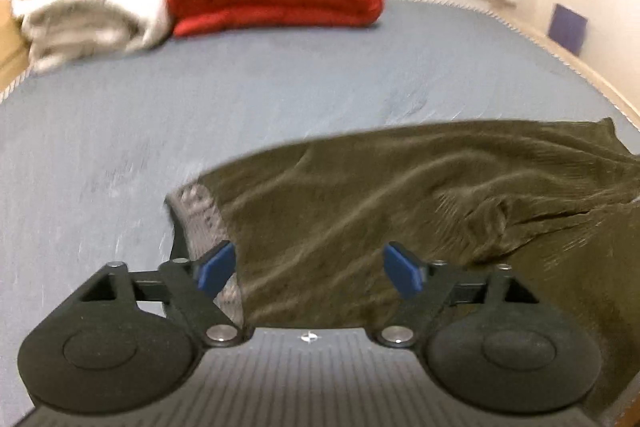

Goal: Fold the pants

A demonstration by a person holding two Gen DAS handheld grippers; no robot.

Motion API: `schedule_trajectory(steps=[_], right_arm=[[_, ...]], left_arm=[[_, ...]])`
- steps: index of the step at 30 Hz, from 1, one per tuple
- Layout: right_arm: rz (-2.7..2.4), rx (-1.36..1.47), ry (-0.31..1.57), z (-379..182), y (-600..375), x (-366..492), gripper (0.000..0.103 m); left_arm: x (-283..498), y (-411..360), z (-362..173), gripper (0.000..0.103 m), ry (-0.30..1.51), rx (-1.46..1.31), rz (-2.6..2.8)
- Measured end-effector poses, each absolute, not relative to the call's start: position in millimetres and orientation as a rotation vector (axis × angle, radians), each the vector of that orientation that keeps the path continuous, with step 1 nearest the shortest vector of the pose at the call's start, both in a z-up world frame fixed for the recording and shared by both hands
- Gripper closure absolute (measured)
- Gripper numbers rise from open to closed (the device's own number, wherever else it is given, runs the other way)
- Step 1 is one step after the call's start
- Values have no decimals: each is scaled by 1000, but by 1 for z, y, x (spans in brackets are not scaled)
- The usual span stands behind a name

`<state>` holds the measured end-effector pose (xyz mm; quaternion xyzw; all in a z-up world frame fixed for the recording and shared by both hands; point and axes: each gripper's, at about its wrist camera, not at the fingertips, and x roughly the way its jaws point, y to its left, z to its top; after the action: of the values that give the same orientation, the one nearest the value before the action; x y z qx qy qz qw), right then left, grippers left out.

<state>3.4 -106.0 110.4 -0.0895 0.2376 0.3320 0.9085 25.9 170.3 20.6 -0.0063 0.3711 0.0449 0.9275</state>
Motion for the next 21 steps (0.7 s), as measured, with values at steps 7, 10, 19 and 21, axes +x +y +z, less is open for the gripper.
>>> schedule_trajectory(steps=[7,10,19,21], right_arm=[[463,2,468,91,-167,45,24],[356,91,618,70,-182,68,25],[324,208,678,60,-207,88,24],[318,207,669,62,-205,86,24]], left_arm=[[39,138,17,17,768,22,20],[48,130,13,18,796,19,0],[69,135,29,93,773,-92,26],[72,149,42,93,718,-97,69]])
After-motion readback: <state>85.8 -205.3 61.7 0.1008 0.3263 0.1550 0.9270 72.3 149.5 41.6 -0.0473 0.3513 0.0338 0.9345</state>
